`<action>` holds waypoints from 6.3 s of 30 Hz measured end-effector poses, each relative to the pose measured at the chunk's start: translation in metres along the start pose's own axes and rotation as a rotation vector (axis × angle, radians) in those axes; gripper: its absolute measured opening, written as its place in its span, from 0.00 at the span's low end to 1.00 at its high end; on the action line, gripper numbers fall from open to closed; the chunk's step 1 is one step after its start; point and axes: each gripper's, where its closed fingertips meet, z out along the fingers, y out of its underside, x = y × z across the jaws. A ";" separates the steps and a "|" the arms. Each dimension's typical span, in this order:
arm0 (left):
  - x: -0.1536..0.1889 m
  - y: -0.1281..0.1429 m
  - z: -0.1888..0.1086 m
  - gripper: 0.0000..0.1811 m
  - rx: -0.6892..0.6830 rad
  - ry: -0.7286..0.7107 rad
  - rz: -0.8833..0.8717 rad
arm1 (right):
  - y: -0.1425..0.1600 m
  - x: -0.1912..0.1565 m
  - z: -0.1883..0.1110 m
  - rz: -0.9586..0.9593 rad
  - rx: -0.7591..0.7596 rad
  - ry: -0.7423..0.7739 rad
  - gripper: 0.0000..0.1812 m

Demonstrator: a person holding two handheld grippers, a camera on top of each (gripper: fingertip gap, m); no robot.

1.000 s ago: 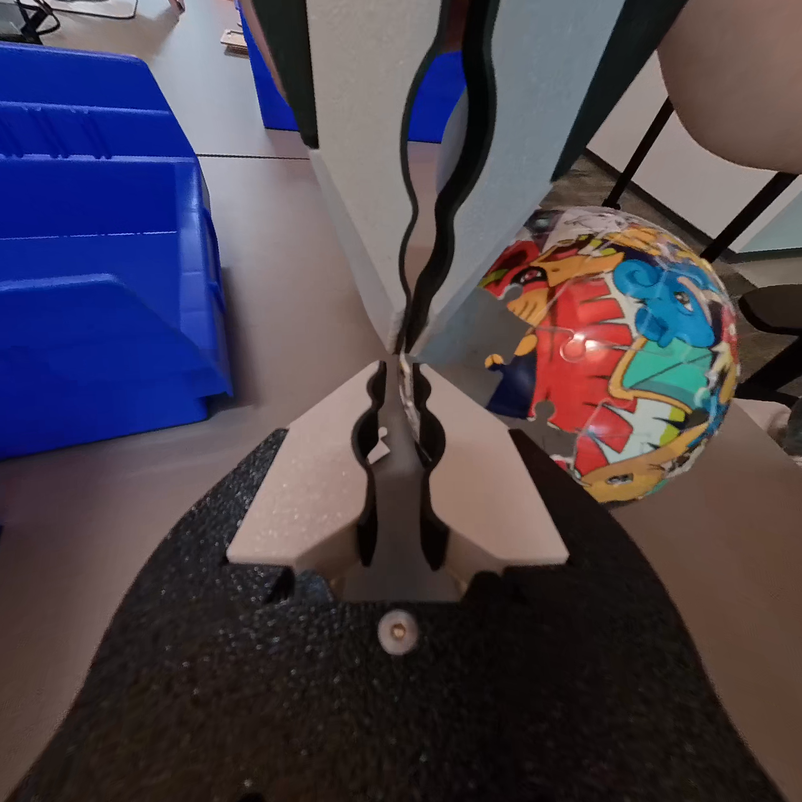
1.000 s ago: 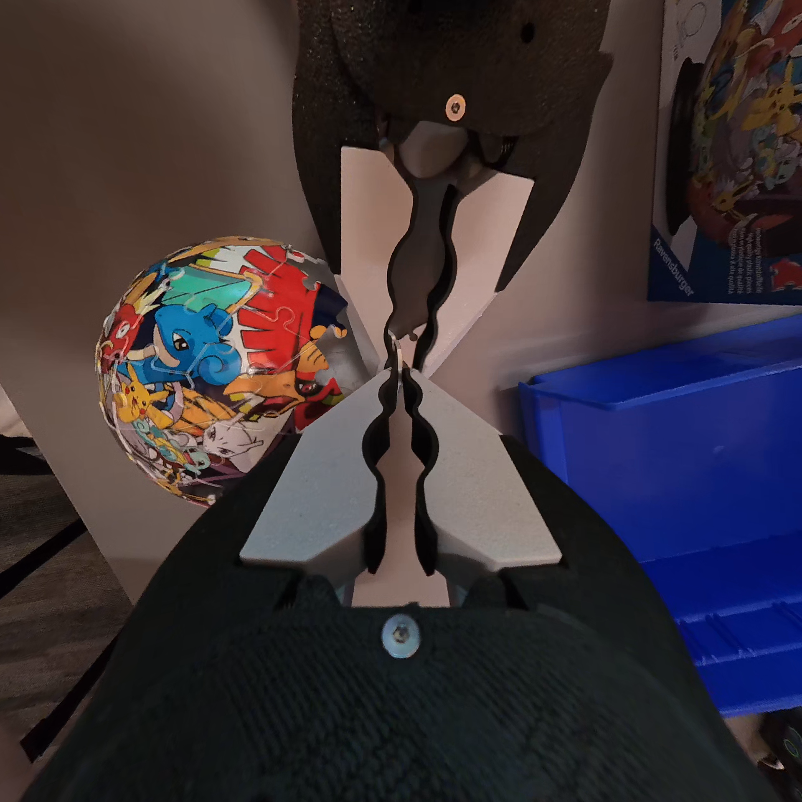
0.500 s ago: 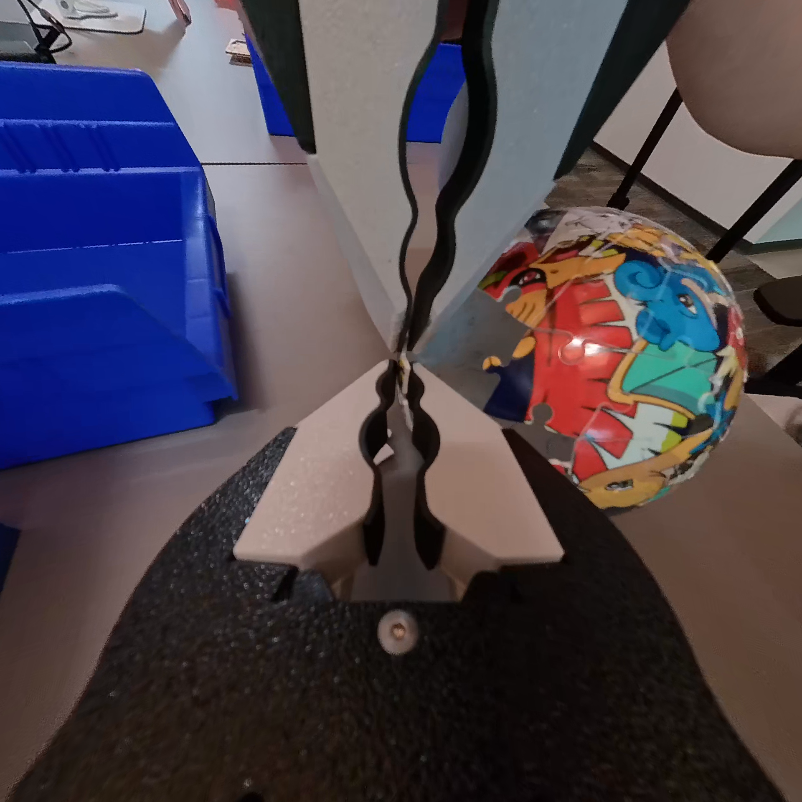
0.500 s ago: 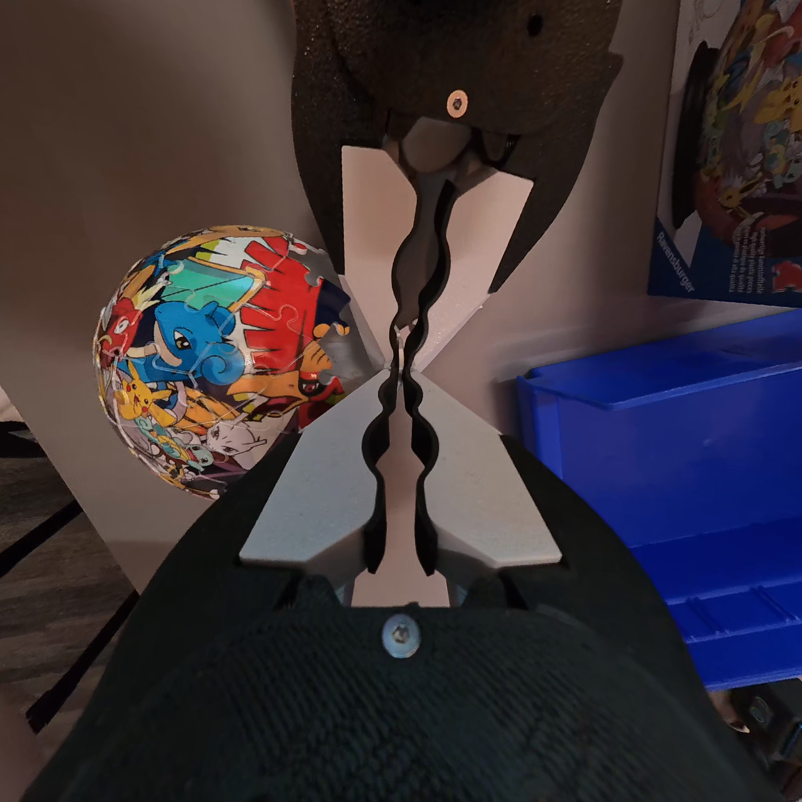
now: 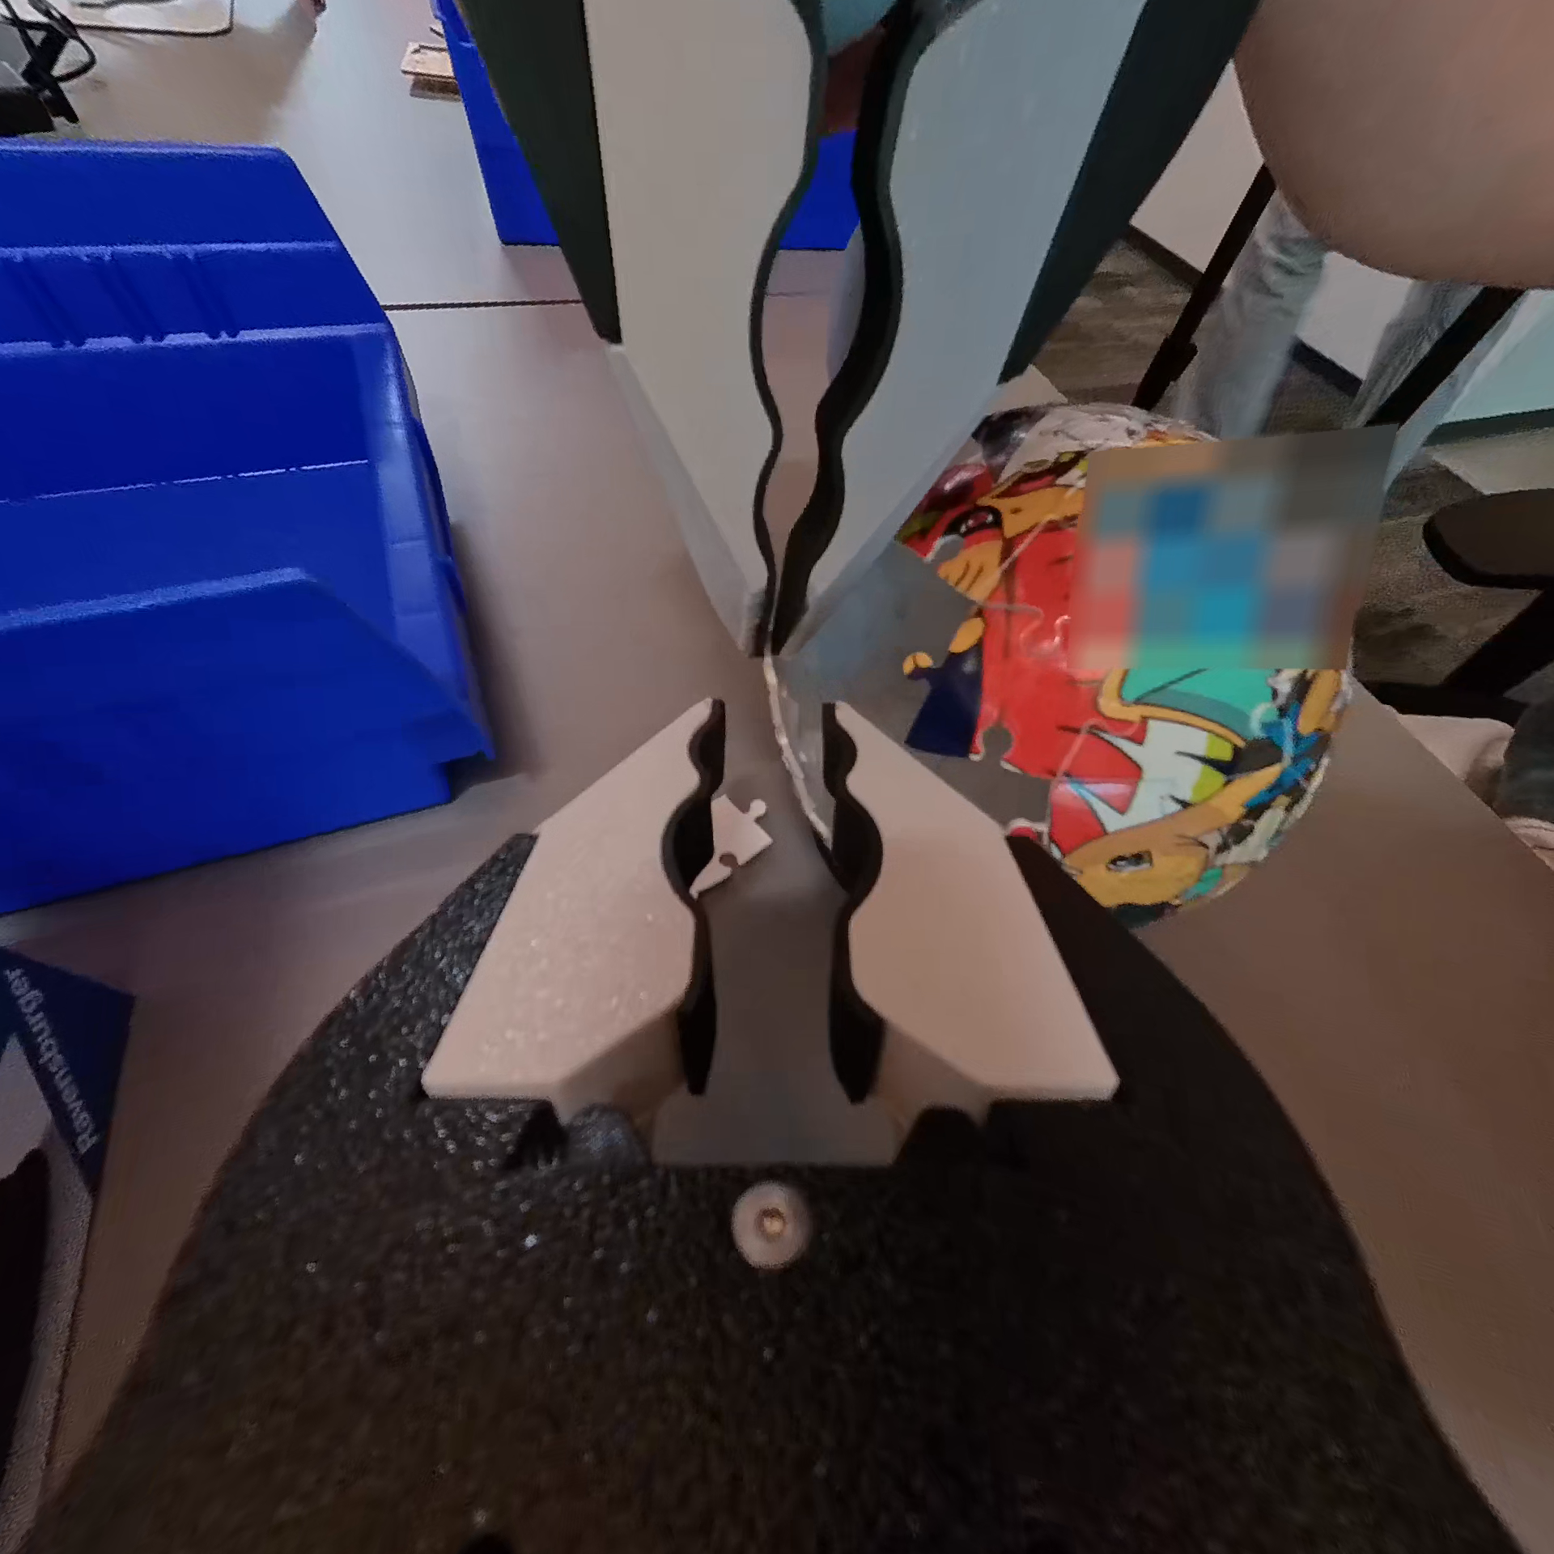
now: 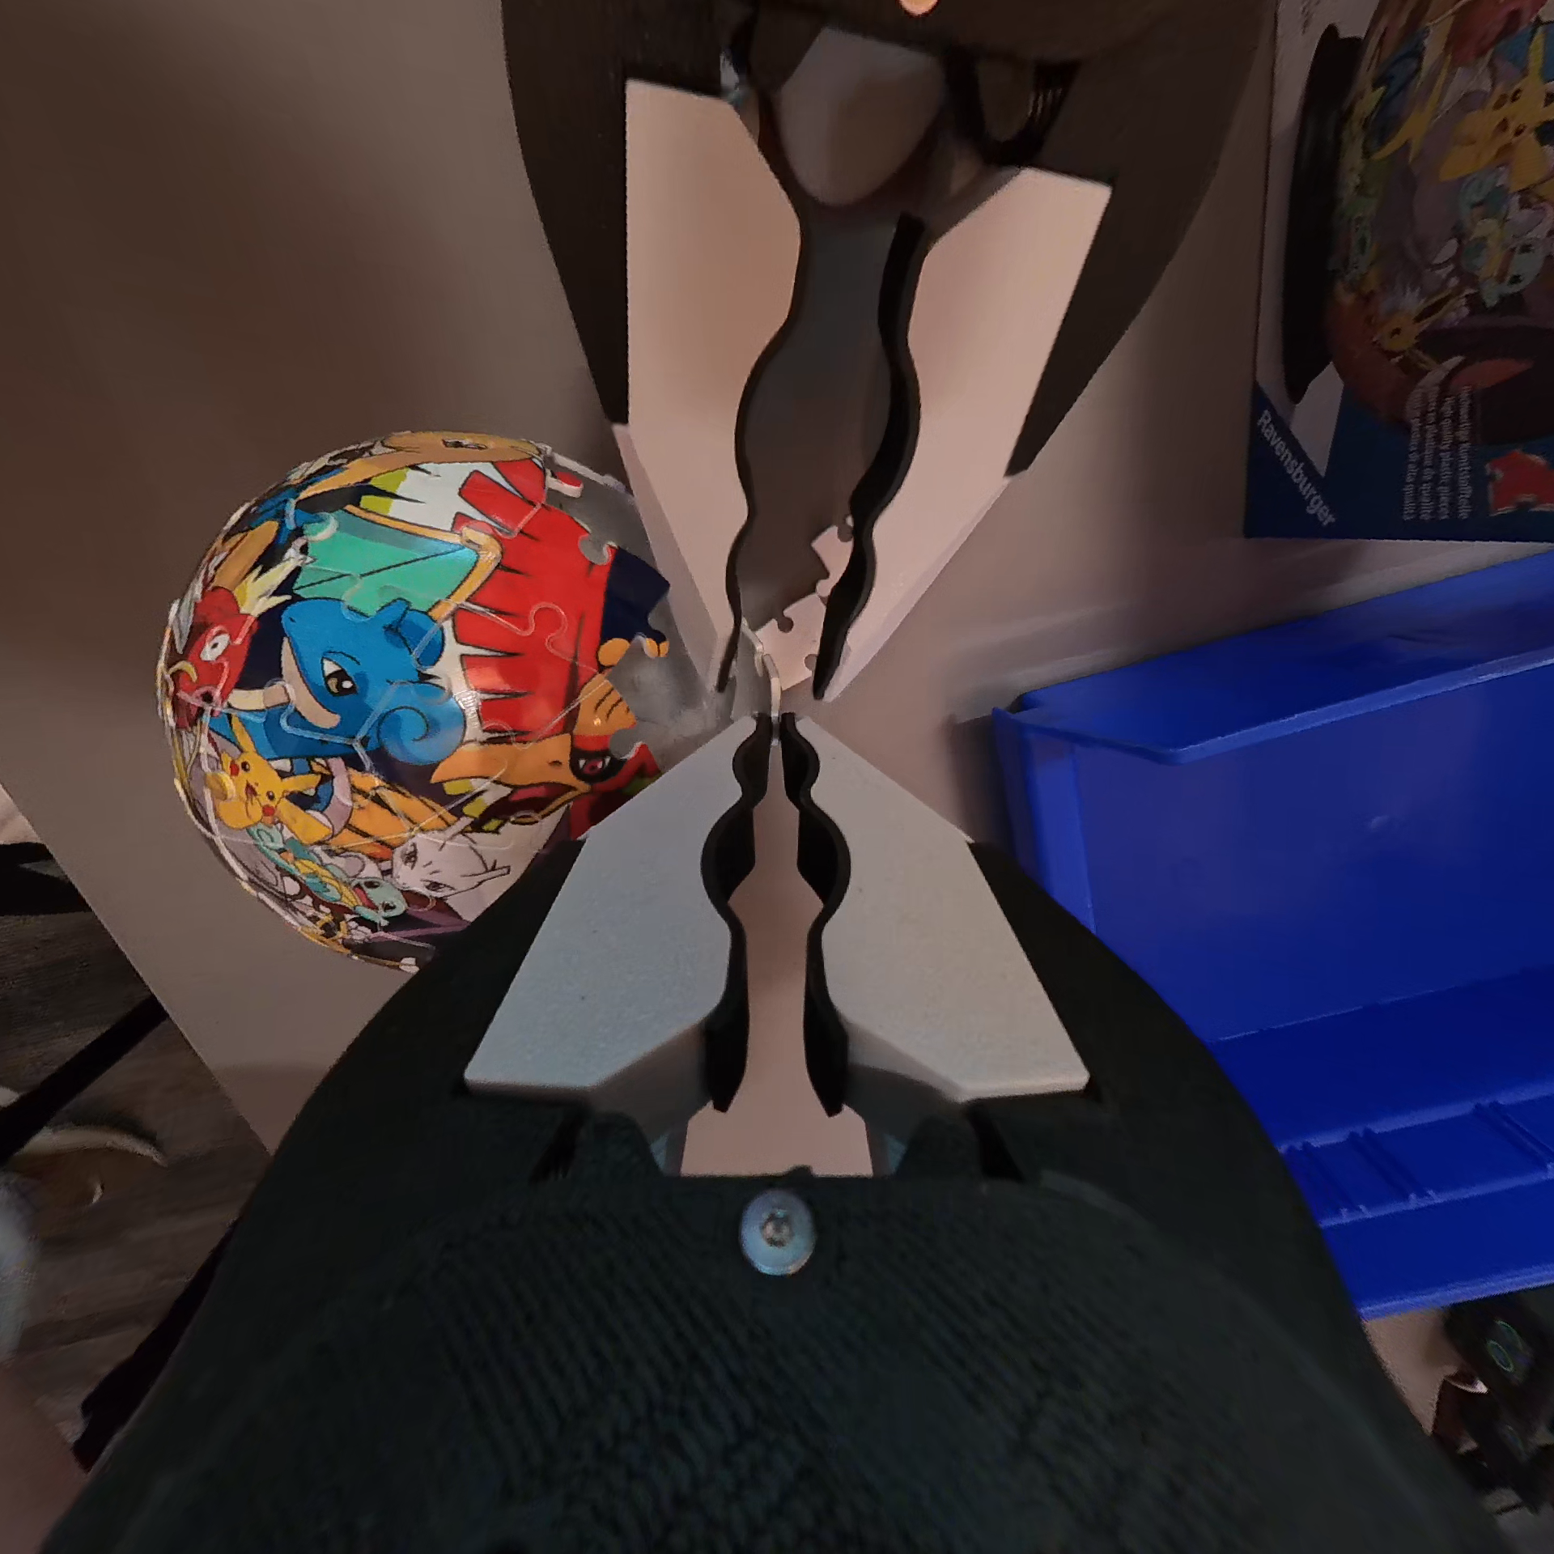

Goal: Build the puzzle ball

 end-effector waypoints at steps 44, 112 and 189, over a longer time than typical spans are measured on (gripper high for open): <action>-0.012 0.016 -0.011 0.08 -0.062 0.054 -0.241 | -0.003 0.002 0.007 0.057 0.026 -0.024 0.00; -0.002 0.011 0.022 0.00 0.002 -0.051 -0.066 | 0.000 0.005 0.001 0.098 0.032 -0.019 0.10; -0.014 0.016 0.019 0.00 -0.008 -0.103 -0.204 | 0.016 0.009 0.009 0.269 -0.229 -0.146 0.01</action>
